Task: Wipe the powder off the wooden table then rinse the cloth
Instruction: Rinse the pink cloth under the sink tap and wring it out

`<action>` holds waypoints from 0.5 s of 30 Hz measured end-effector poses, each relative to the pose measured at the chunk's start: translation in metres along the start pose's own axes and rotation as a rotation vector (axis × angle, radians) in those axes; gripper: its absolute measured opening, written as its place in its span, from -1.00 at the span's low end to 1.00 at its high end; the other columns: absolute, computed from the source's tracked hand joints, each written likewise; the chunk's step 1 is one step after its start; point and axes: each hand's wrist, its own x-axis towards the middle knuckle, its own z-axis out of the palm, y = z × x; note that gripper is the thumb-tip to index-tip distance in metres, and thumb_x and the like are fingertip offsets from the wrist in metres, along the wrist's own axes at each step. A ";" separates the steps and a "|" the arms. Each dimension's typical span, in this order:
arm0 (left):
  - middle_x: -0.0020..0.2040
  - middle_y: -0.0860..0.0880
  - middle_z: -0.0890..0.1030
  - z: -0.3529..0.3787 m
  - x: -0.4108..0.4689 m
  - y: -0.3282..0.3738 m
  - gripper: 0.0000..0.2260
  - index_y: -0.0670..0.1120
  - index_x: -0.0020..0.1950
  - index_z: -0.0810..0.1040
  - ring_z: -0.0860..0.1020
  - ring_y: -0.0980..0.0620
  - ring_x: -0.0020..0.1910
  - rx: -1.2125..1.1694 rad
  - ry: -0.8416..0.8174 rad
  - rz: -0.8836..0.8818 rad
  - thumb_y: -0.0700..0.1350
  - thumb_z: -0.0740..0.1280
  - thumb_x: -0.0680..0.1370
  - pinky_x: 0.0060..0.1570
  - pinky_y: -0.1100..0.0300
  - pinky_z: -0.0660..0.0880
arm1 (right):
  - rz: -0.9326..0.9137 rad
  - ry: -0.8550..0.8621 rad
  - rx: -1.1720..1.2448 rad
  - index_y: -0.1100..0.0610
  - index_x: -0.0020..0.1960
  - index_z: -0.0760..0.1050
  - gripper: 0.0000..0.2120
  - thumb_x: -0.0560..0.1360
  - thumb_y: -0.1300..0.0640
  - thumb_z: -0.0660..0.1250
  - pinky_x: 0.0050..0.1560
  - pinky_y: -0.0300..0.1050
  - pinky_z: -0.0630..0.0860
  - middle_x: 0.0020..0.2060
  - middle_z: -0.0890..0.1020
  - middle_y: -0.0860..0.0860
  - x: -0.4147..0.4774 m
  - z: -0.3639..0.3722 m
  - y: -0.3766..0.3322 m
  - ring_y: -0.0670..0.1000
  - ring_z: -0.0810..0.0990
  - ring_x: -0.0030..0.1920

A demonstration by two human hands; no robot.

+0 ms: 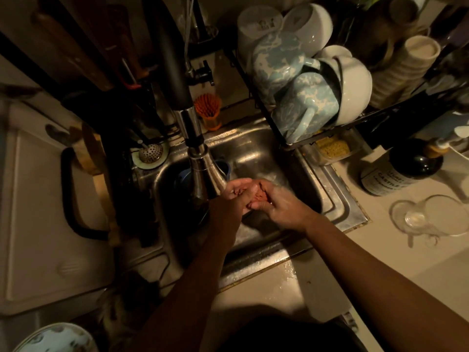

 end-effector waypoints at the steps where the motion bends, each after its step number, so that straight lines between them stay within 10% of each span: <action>1: -0.02 -0.06 0.69 -0.002 0.000 -0.001 -0.89 0.02 0.03 0.62 0.68 -0.01 -0.02 0.033 -0.003 0.037 -0.17 0.42 0.55 -0.04 0.12 0.63 | -0.038 0.003 -0.055 0.16 0.36 0.45 -0.32 0.46 -0.31 0.16 0.18 0.10 0.51 0.14 0.65 0.16 0.001 -0.001 0.001 0.19 0.62 0.16; 11: -0.07 0.02 0.68 -0.002 -0.007 -0.027 -0.87 0.11 -0.07 0.56 0.67 -0.01 -0.06 0.368 0.067 0.197 0.08 0.36 0.42 -0.01 -0.10 0.61 | -0.081 0.071 -0.440 0.29 0.16 0.55 -0.59 0.42 0.10 0.19 -0.06 0.06 0.53 -0.14 0.70 0.27 -0.005 0.018 0.008 0.33 0.67 -0.13; 15: 0.04 0.01 0.68 0.004 -0.009 -0.024 -0.67 0.04 0.14 0.57 0.65 0.05 0.04 0.377 -0.038 0.267 0.01 0.43 0.39 0.11 0.00 0.59 | -0.048 0.055 -0.263 0.21 0.23 0.56 -0.47 0.46 -0.05 0.06 0.05 0.07 0.58 0.02 0.70 0.20 -0.006 0.014 0.010 0.26 0.67 0.02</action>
